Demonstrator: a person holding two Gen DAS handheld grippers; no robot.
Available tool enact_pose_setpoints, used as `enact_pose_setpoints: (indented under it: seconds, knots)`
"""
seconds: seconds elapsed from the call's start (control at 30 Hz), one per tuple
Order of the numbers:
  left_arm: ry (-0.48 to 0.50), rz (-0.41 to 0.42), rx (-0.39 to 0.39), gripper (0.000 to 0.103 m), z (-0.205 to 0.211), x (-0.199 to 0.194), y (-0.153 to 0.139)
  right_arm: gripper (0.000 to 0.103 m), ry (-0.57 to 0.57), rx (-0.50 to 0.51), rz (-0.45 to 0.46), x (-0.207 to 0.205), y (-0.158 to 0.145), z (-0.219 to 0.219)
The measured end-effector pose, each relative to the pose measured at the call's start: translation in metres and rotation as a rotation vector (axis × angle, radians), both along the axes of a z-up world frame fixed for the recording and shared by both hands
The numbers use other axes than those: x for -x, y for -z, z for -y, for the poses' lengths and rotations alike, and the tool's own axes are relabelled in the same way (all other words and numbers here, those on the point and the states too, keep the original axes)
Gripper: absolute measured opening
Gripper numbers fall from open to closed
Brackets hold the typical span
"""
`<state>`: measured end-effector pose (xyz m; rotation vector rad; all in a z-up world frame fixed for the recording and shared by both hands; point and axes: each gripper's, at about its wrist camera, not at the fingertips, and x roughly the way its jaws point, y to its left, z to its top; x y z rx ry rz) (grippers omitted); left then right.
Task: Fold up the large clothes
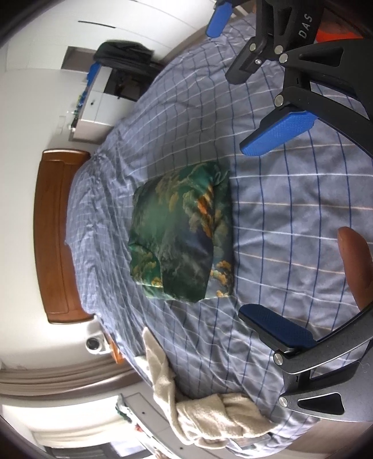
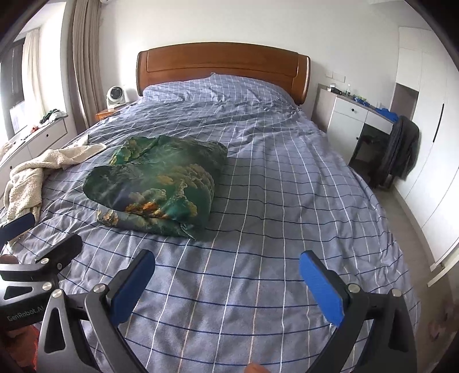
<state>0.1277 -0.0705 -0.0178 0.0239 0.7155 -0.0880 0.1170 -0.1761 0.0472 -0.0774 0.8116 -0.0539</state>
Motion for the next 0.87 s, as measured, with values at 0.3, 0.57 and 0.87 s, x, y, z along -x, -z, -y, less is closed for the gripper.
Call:
enact_pose_setpoints:
  seconds: [0.3, 0.57, 0.87]
  knots:
    - [0.003, 0.028, -0.015, 0.102, 0.002, -0.003, -0.014, 0.102, 0.005, -0.009, 0.000, -0.007, -0.006, 0.003]
    - [-0.018, 0.030, -0.021, 0.102, -0.003, -0.008, -0.014, 0.102, -0.004, 0.006, 0.004, -0.014, -0.011, -0.002]
    - [-0.037, 0.025, 0.024, 0.102, -0.012, -0.004, -0.007, 0.102, -0.020, 0.004, -0.010, -0.006, -0.006, -0.008]
